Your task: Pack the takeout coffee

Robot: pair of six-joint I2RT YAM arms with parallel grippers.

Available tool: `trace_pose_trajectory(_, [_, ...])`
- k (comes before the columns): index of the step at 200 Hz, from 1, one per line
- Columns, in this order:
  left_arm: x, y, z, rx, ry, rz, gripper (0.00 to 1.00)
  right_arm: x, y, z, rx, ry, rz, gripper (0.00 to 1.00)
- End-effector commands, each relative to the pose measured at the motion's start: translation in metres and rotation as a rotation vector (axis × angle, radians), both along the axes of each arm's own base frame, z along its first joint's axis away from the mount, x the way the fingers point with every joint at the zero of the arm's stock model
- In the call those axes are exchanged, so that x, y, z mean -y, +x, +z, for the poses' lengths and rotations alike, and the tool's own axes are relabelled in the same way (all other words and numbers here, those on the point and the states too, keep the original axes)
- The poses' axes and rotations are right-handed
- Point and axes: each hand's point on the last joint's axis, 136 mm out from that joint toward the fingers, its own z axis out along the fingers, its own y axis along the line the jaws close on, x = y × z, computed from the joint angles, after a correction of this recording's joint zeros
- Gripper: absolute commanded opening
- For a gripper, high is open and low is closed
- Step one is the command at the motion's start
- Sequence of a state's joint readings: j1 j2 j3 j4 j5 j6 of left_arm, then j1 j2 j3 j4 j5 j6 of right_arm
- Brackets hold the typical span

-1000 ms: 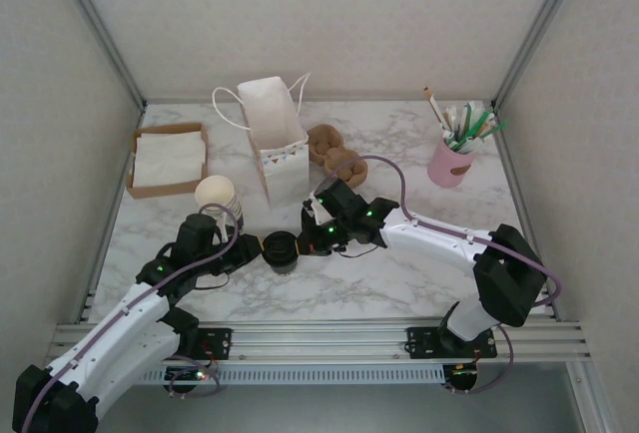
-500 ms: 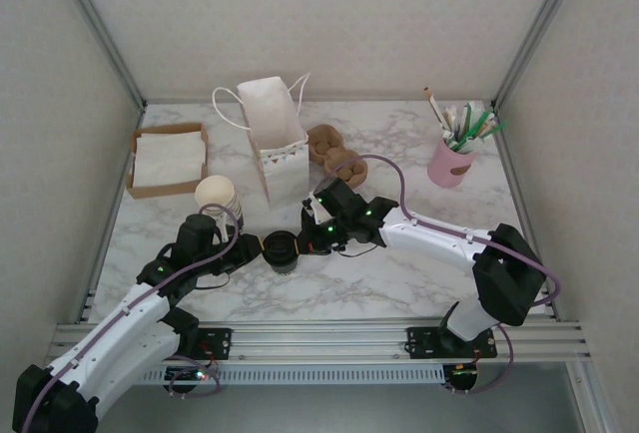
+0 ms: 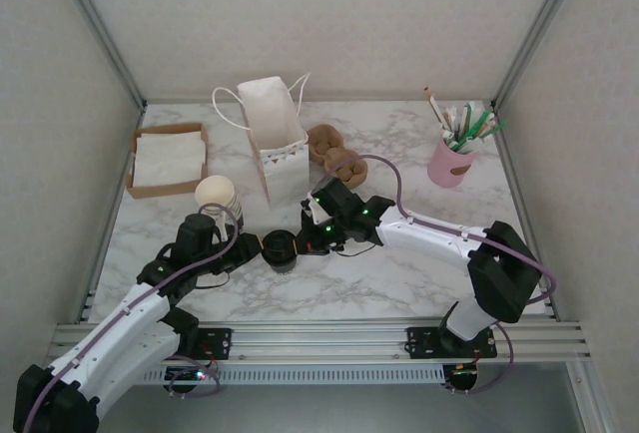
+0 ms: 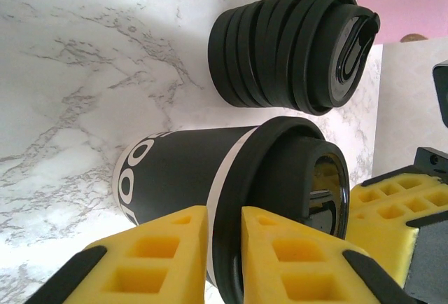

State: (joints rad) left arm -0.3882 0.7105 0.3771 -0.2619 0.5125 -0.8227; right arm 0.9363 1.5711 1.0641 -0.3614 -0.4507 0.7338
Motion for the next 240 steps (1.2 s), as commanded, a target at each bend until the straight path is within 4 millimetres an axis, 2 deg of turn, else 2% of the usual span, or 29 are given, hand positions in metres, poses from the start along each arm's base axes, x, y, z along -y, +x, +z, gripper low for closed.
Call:
trace_pose_trajectory(1, [-0.001, -0.009, -0.017, -0.045, 0.02, -0.026, 0.2, 0.012, -0.016, -0.044, -0.073, -0.132, 0.0, 0.0])
trace_pose_trajectory(23, [-0.001, -0.009, -0.018, -0.047, 0.021, -0.026, 0.2, 0.017, -0.017, -0.053, -0.079, -0.163, -0.011, 0.0])
trace_pose_trajectory(39, [-0.001, -0.009, -0.018, -0.047, 0.021, -0.026, 0.2, 0.016, -0.016, -0.049, -0.067, -0.159, -0.009, 0.0])
trace_pose_trajectory(122, [-0.007, -0.002, -0.008, -0.019, 0.046, 0.01, 0.22, 0.004, -0.002, 0.012, 0.065, -0.085, 0.017, 0.0])
trace_pose_trajectory(179, [-0.006, 0.0, 0.001, -0.007, 0.037, 0.01, 0.24, 0.001, 0.0, 0.03, 0.098, -0.06, 0.029, 0.0])
trace_pose_trajectory(203, [-0.005, 0.001, 0.005, -0.002, 0.029, 0.008, 0.28, 0.004, 0.001, 0.03, 0.103, -0.067, 0.024, 0.0])
trace_pose_trajectory(240, [-0.004, 0.001, 0.015, 0.015, 0.017, 0.012, 0.4, 0.008, 0.001, 0.034, 0.118, -0.073, 0.019, 0.01])
